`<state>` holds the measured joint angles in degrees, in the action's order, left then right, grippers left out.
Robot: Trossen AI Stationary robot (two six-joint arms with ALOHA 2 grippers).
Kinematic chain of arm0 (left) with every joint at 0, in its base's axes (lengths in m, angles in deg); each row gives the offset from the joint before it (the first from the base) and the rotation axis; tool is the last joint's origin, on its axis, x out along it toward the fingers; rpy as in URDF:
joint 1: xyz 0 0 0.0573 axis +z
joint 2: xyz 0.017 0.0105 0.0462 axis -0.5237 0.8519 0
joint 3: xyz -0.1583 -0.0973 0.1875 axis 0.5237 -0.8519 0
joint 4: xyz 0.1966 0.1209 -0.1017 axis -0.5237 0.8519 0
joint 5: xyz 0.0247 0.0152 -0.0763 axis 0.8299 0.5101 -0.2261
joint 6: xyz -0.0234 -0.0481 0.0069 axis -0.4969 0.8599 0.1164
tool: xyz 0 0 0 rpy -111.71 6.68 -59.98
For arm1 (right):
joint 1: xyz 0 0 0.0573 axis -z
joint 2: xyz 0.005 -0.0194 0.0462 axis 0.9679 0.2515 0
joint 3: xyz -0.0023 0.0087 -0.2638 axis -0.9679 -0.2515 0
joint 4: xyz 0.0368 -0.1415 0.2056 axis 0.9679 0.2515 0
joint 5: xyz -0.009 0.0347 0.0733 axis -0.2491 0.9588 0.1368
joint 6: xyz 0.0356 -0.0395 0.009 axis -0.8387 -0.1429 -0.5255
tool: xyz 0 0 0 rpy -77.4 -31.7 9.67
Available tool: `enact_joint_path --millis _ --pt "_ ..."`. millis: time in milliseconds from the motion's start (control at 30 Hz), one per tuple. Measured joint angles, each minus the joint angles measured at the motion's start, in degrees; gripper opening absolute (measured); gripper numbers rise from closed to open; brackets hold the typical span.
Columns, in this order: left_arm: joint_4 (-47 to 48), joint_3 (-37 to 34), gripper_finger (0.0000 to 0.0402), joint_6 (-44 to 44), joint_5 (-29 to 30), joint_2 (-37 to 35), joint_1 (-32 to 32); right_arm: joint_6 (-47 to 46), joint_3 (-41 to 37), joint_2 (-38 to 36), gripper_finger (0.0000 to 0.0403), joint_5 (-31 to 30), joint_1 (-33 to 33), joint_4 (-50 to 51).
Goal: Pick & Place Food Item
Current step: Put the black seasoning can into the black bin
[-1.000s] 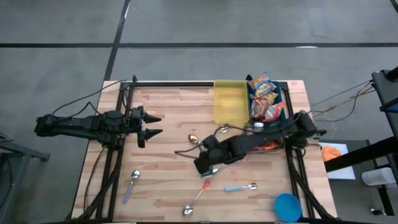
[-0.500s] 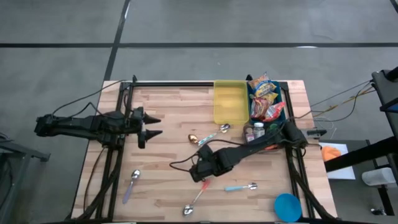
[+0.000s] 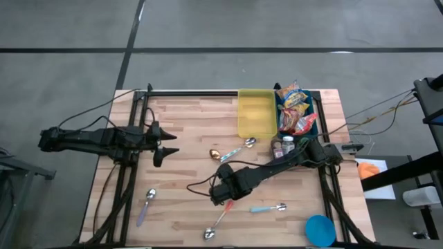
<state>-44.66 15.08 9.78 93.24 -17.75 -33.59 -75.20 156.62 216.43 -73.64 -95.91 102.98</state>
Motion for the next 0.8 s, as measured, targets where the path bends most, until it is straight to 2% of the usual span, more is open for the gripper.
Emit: enact_joint_path --millis 800 --pt "2.9 0.0 0.029 0.0 0.0 0.0 0.0 0.3 -1.0 -0.1 0.0325 0.5 0.1 -0.8"
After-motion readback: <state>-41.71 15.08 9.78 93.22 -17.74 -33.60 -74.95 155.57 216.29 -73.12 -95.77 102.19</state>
